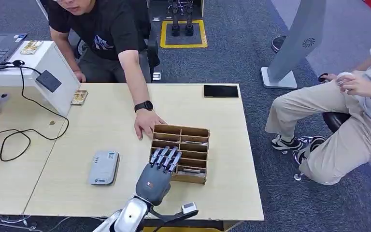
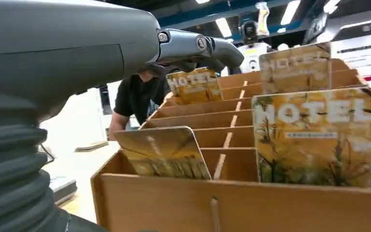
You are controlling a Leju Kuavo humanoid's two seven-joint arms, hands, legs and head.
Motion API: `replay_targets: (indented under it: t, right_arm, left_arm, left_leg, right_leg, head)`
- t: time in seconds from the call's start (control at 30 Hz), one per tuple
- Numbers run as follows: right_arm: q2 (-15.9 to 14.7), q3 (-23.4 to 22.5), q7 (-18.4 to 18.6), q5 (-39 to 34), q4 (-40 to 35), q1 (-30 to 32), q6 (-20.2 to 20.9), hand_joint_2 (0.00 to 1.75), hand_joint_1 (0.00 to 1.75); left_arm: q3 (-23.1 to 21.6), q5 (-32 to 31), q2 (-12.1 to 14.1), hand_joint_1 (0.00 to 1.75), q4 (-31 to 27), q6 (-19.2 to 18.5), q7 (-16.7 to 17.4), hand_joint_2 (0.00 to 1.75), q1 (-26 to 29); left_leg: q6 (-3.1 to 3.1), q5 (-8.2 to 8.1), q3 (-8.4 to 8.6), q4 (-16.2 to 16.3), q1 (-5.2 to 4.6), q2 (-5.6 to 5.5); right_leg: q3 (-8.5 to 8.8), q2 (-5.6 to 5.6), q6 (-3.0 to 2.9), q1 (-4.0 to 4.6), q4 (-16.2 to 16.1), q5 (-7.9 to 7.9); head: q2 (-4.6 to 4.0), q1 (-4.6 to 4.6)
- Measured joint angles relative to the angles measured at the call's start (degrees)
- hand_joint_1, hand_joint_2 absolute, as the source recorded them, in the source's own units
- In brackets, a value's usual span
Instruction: Pass the card to the sensor for recognition and then transmit it.
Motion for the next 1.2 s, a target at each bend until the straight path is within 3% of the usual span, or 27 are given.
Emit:
replay_targets:
  t: [0.43, 0.47, 0.7, 1.2]
  right_arm:
    - [0.0, 0.0, -0.3, -0.6, 0.0, 0.0, 0.0, 1.75, 0.0]
    - [0.0, 0.0, -0.4, -0.7, 0.0, 0.0, 0.0, 1.75, 0.0]
    - [0.0, 0.0, -1.2, -0.9, 0.0, 0.0, 0.0, 1.75, 0.0]
    - [0.0, 0.0, -1.2, -0.9, 0.1, 0.0, 0.0, 1.75, 0.0]
  left_arm:
    - [0.3, 0.0, -0.3, 0.0, 0.0, 0.7, 0.7, 1.75, 0.2]
    - [0.3, 0.0, -0.3, 1.75, 0.0, 0.7, 0.4, 1.75, 0.2]
    - [1.8, 0.0, -0.8, 1.75, 0.0, 0.8, -4.3, 1.75, 1.3]
    - [3.1, 0.0, -1.3, 1.75, 0.0, 0.9, -5.0, 1.75, 1.7]
  left_leg:
    - [0.0, 0.0, 0.0, 0.0, 0.0, 0.0]
    - [0.0, 0.0, 0.0, 0.0, 0.0, 0.0]
    - [0.0, 0.0, 0.0, 0.0, 0.0, 0.0]
    - [0.0, 0.0, 0.01, 0.0, 0.0, 0.0]
  right_leg:
    - [0.0, 0.0, 0.0, 0.0, 0.0, 0.0]
    - [0.0, 0.0, 0.0, 0.0, 0.0, 0.0]
    - [0.0, 0.0, 0.0, 0.0, 0.0, 0.0]
    - [0.02, 0.01, 0.0, 0.0, 0.0, 0.0]
  head:
    - [0.0, 0.0]
    - [0.0, 0.0]
    - [0.0, 0.0]
    - [0.0, 0.0]
